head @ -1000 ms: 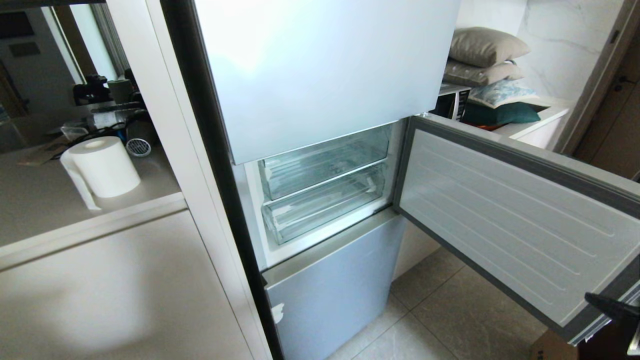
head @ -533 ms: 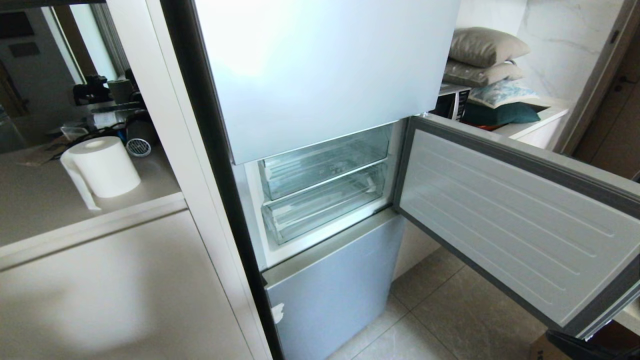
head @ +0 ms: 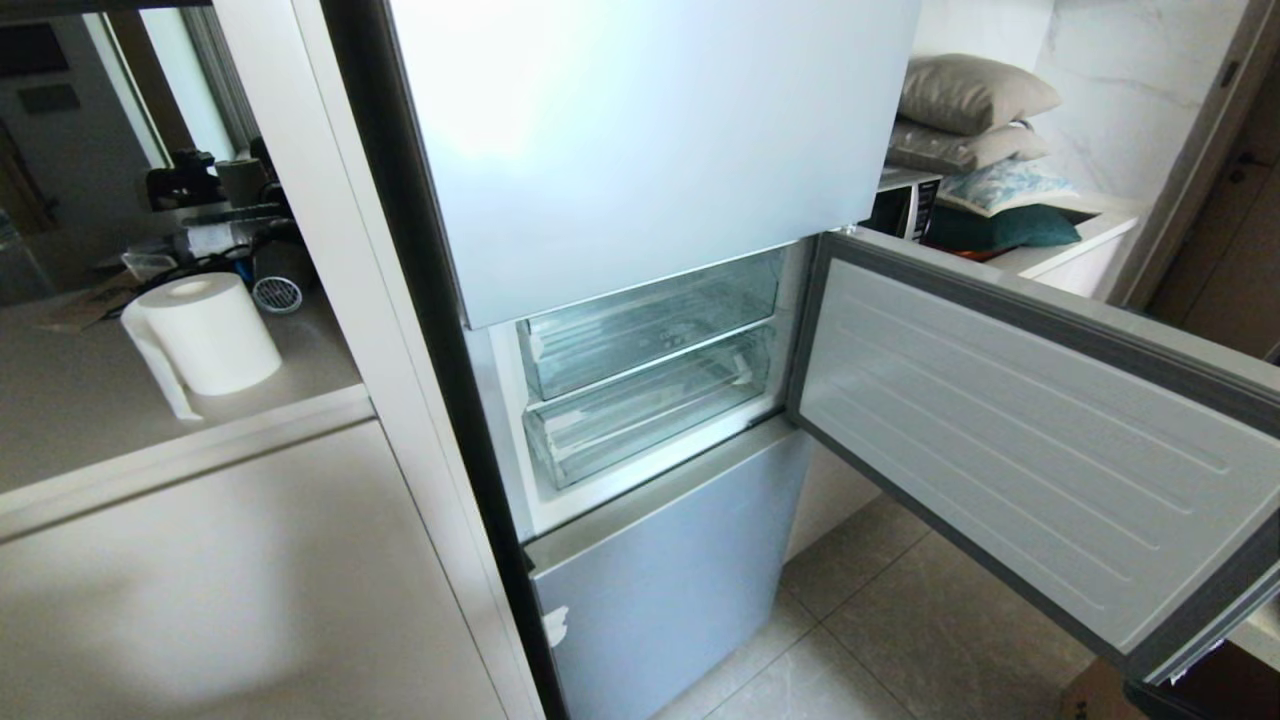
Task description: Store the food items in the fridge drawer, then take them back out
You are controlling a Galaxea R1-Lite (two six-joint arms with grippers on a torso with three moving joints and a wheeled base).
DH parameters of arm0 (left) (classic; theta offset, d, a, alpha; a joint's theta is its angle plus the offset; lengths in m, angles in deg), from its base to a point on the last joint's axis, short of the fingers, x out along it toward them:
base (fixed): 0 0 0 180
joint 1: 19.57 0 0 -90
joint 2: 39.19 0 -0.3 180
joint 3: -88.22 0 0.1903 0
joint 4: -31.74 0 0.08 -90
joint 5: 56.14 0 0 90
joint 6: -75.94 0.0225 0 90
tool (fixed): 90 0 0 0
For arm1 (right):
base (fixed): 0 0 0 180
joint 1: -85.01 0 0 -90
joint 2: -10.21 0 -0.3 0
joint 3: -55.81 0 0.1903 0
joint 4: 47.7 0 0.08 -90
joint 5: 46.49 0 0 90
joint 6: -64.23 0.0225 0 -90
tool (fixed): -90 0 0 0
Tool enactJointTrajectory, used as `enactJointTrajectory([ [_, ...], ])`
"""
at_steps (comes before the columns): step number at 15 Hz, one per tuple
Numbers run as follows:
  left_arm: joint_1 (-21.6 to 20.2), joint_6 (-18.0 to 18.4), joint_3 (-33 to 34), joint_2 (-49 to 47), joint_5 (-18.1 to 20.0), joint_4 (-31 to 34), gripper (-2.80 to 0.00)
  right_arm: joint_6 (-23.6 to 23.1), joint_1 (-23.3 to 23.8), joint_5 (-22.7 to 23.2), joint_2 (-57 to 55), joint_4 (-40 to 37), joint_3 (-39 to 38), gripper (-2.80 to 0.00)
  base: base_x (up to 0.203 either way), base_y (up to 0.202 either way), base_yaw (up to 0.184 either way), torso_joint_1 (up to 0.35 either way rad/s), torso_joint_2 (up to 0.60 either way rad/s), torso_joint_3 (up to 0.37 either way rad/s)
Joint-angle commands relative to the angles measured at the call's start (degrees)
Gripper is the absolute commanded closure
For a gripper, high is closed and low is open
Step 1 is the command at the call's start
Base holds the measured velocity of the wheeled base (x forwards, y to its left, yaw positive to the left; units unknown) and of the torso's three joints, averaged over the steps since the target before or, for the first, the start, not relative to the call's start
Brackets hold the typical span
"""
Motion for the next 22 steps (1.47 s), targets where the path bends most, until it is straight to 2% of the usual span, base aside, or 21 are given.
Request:
enactJointTrajectory([
  [1,-0.01,-0.02,0.01,-0.09,-0.02,0.04,0.00,-0.86,2.26,-0.29,14.84,-5.22,-0.06,0.00,0.000,0.000,0.000,0.000,0.00,0.000],
  [5,-0.01,0.00,0.01,-0.09,0.00,0.03,0.00,-6.21,3.50,-3.87,41.87,-18.84,-0.04,0.00,0.000,0.000,0.000,0.000,0.00,0.000],
  [7,-0.01,-0.11,0.01,-0.09,-0.02,-0.04,0.00,-9.00,3.71,-6.44,49.45,-22.91,-0.06,0.00,0.000,0.000,0.000,0.000,0.00,0.000],
  [9,-0.01,-0.11,0.01,-0.09,-0.02,-0.04,0.00,-12.49,3.91,-10.53,49.90,-29.35,-0.08,0.00,0.000,0.000,0.000,0.000,0.00,0.000],
  [16,-0.01,-0.11,0.01,-0.09,-0.02,-0.04,0.00,-12.98,3.93,-10.58,49.85,-29.49,-0.09,0.00,0.000,-0.002,0.012,0.001,0.00,0.001],
  [22,-0.01,-0.11,0.01,-0.09,-0.02,-0.04,0.00,-12.89,3.93,-10.58,49.85,-29.49,-0.09,0.00,0.000,-0.010,0.169,0.000,0.00,0.002],
])
